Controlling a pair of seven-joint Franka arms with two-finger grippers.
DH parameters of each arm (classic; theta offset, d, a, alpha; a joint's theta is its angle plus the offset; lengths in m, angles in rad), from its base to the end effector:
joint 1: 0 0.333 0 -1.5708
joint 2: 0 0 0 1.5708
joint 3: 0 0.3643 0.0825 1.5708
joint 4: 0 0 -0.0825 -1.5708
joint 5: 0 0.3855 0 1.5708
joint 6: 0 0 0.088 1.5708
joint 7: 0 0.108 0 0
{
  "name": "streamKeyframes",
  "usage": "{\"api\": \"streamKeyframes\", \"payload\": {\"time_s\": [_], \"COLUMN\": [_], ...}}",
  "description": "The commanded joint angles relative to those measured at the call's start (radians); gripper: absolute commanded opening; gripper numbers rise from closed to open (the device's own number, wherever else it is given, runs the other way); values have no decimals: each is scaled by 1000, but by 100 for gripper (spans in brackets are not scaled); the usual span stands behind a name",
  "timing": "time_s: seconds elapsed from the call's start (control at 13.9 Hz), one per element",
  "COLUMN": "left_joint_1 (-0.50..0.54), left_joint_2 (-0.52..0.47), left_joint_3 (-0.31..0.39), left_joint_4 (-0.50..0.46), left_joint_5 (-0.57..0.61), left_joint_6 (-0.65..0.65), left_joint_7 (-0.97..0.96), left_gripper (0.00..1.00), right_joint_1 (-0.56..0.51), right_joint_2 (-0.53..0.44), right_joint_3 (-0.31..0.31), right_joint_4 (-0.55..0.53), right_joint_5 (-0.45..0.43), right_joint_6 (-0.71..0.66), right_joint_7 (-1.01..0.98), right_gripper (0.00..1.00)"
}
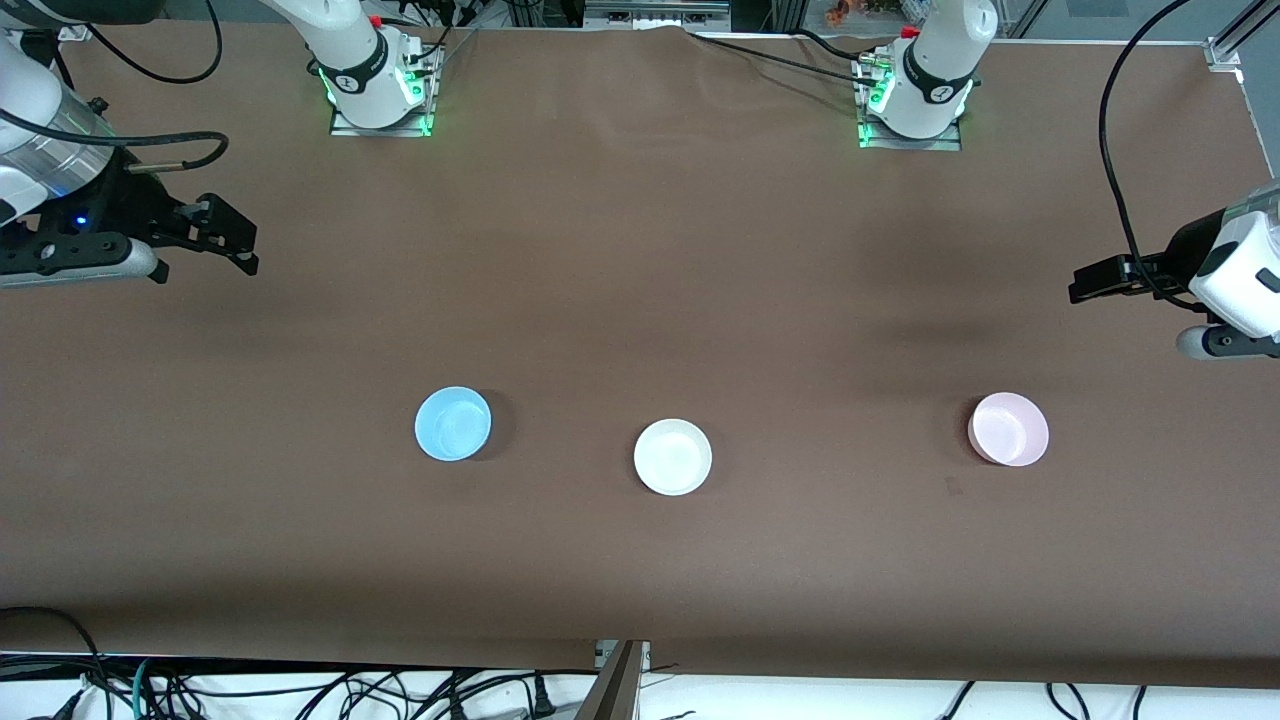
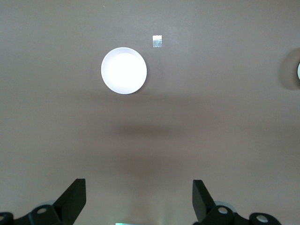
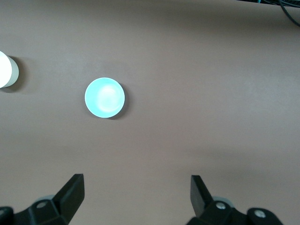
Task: Stack pink and blue bowls on white bowl
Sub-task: 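Move the left gripper toward the pink bowl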
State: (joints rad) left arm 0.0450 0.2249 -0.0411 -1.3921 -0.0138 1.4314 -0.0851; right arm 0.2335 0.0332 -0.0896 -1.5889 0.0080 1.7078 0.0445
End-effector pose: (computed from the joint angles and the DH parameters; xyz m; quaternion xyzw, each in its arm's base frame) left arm 0.6171 0.0040 0.6121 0.9947 0.0441 -0.0930 0.0077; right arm 0.5744 0.0850 0.6570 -0.9979 -0.0493 -0.0425 0.0065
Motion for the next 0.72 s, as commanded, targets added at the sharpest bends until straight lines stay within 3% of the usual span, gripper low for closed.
{"api": "streamKeyframes", "payload": {"time_s": [0.0, 0.43, 0.65], "left_joint_1": [-7, -7, 27], "left_joint_2": [-16, -13, -4], "left_joint_3": [1, 6, 21], "left_joint_4": [-15, -18, -70], "left_joint_5": [26, 20, 18], "left_joint_6": [3, 13, 105], "left_joint_7": [2, 5, 7], "left_gripper": [100, 100, 100], "right_joint_1": [3, -3, 4], "right_joint_2": [-4, 1, 13], "right_joint_3": [7, -13, -25], "right_joint_4": [10, 9, 9], "right_joint_5": [3, 6, 3], "right_joint_6": [-2, 3, 44], "right_joint_7": [3, 3, 6], "right_gripper": [100, 100, 100]}}
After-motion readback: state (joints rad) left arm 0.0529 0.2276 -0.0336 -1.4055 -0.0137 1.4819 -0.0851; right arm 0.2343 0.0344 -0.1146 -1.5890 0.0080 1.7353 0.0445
